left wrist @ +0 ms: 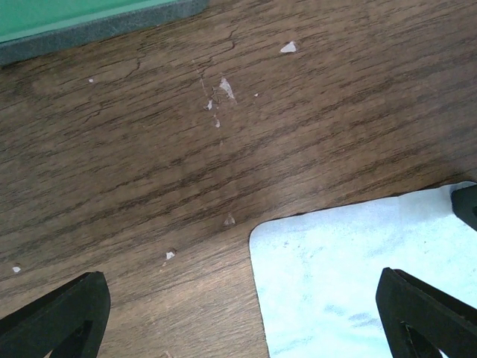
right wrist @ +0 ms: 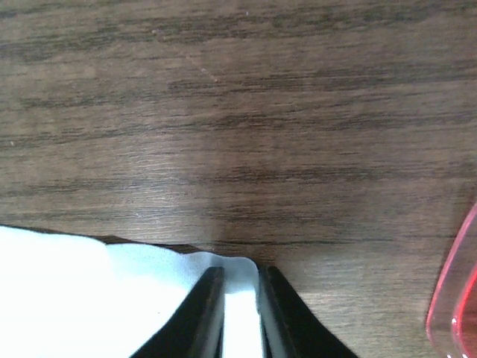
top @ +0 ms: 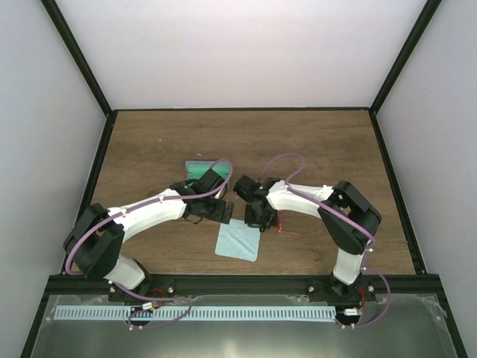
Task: Organize the sunglasses
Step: Fold the glasses cleaning cloth at the center of the board.
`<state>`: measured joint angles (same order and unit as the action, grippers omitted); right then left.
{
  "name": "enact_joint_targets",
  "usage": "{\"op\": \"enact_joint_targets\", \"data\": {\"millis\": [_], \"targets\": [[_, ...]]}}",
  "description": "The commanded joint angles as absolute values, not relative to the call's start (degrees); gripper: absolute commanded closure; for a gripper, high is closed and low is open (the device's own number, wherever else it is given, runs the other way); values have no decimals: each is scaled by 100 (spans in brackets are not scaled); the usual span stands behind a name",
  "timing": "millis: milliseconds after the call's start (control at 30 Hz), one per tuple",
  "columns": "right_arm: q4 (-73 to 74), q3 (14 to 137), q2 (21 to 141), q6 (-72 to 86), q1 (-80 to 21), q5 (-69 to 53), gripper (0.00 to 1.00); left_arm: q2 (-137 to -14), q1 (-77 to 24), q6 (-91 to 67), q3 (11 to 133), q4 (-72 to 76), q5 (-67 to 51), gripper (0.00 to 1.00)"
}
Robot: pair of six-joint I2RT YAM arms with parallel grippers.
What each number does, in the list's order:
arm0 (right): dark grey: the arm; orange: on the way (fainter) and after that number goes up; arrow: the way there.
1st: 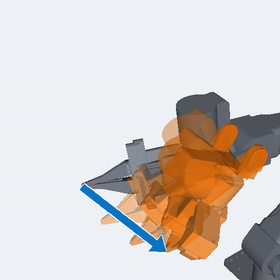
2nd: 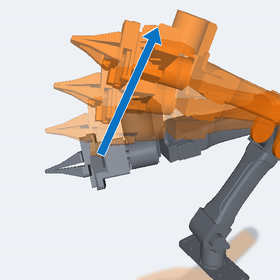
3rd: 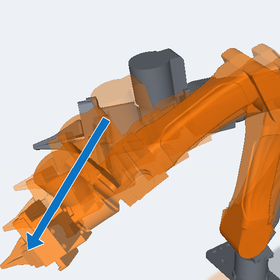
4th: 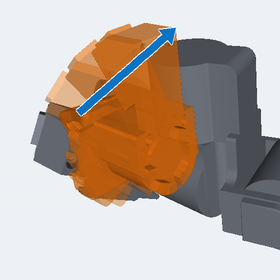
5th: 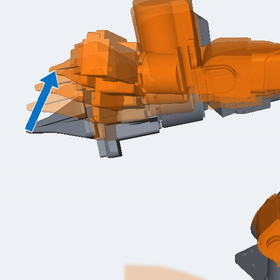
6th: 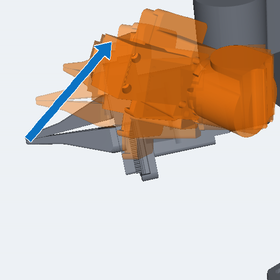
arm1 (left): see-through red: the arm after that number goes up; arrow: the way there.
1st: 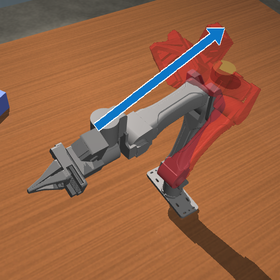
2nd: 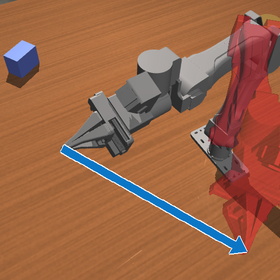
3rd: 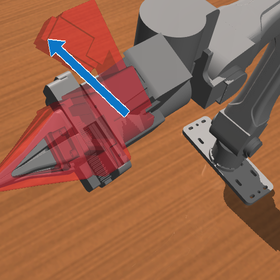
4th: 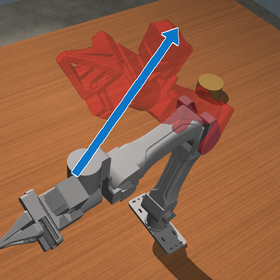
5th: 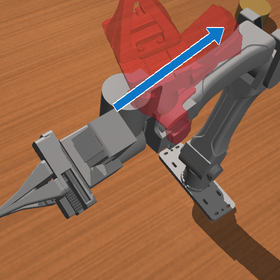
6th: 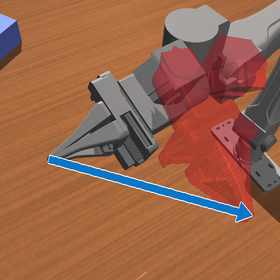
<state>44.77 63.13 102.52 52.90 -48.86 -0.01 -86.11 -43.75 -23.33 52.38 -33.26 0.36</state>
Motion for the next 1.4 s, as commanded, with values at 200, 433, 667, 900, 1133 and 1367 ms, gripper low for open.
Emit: {"op": "enact_joint_targets", "data": {"millis": [200, 433, 667, 900, 1133, 1367], "targets": [[4503, 6415, 10491, 5208, -4843, 162, 79, -8736, -4333, -2259, 5187, -3226, -63, 0], [4452, 6289, 10500, 5200, -4843, 128, 90, -8753, -4333, -2259, 5093, -3169, -113, 0], [4412, 6179, 10417, 5190, -4843, 122, 99, -8944, -4338, -2237, 5045, -2996, -337, 10], [4396, 6189, 10421, 5147, -4842, 97, 99, -9211, -4327, -2037, 5008, -2801, -505, 29], [4414, 6154, 10413, 5138, -4834, 63, 99, -9564, -4338, -2001, 4921, -2652, -494, 41], [4455, 6117, 10389, 5151, -4842, 74, 99, -9819, -4338, -1960, 5051, -2690, -563, 61]]}}
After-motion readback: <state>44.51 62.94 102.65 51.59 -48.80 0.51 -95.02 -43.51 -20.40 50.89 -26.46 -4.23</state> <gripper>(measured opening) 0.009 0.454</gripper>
